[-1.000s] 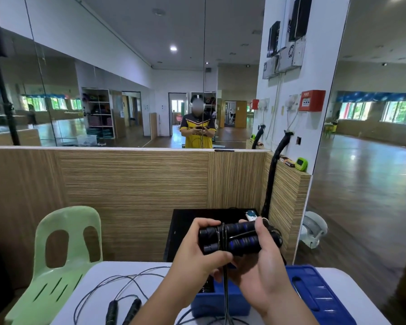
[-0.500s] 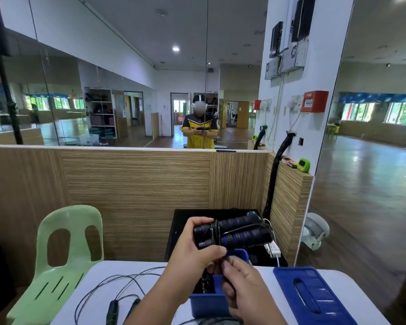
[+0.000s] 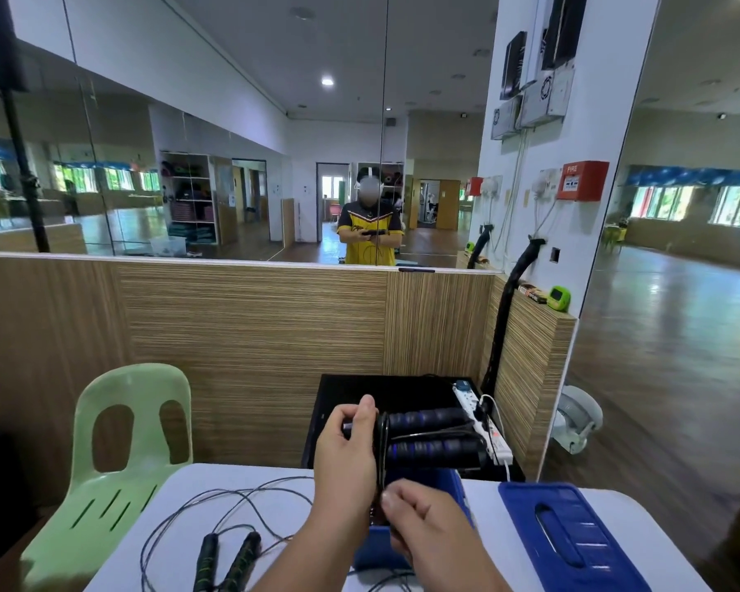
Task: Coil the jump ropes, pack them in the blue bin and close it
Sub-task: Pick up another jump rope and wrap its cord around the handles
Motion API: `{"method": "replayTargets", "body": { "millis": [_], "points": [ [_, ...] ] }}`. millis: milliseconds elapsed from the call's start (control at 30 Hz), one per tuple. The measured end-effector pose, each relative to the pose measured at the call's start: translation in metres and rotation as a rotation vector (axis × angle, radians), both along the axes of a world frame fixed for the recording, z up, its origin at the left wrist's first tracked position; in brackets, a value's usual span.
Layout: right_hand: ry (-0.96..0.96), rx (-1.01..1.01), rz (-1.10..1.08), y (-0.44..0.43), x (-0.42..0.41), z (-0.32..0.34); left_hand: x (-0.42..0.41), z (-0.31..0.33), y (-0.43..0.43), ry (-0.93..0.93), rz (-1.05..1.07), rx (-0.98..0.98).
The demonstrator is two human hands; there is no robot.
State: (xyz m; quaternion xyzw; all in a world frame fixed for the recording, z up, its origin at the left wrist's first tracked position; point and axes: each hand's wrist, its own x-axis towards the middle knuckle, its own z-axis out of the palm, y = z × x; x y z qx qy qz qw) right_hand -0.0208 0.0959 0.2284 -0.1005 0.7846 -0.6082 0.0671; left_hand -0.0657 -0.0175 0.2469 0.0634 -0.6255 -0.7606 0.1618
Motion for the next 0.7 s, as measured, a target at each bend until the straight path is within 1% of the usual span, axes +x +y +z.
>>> {"method": "replayTargets", "body": {
  "millis": [67,167,500,700],
  "points": [
    [0.045,0.019,0.018,-0.002,0.004,0.000,-0.002,-0.002,0.000,-0.001,0.058,0.009],
    [0.077,0.048,0.050,-0.001,0.007,-0.002,-0.004,-0.003,0.000,0.002,0.060,0.005],
    [-0.012,0.000,0.096,0.002,0.001,-0.013,-0.002,-0.004,0.009,0.001,0.077,0.017],
    [-0.021,0.103,0.138,0.003,0.000,-0.008,0.000,-0.011,0.005,-0.056,0.034,0.041]
  ]
}}
